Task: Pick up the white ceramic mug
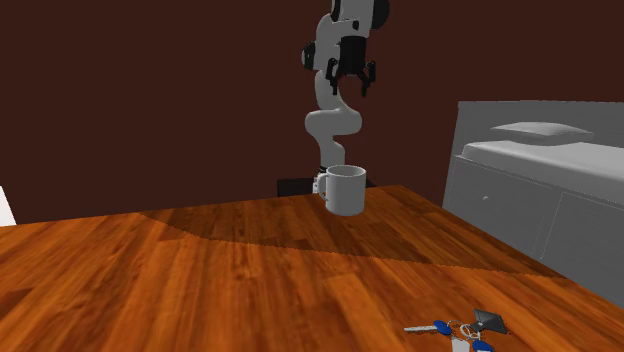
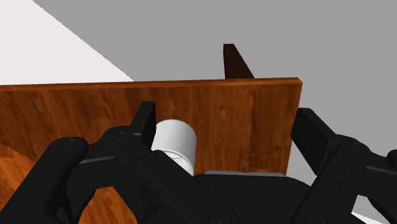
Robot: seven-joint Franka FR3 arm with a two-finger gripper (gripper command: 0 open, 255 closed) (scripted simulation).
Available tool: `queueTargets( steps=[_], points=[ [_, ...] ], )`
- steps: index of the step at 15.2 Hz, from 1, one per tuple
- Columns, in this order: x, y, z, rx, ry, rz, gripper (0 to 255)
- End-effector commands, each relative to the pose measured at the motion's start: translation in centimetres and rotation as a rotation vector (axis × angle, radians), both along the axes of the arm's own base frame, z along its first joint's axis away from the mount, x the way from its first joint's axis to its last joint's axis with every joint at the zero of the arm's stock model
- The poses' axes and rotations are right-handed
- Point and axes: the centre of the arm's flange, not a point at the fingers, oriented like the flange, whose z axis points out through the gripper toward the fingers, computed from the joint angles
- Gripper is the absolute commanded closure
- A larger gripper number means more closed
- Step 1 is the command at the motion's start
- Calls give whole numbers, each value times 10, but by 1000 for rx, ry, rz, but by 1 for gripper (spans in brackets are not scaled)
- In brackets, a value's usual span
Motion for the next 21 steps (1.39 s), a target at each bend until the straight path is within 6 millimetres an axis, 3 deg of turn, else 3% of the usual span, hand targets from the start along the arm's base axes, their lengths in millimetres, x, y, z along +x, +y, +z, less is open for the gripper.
queueTargets(
  steps=[1, 21],
  points=[
    [0, 0, 0, 0, 0, 0, 0],
    [198, -28, -159, 21, -80, -86, 0]
  ],
)
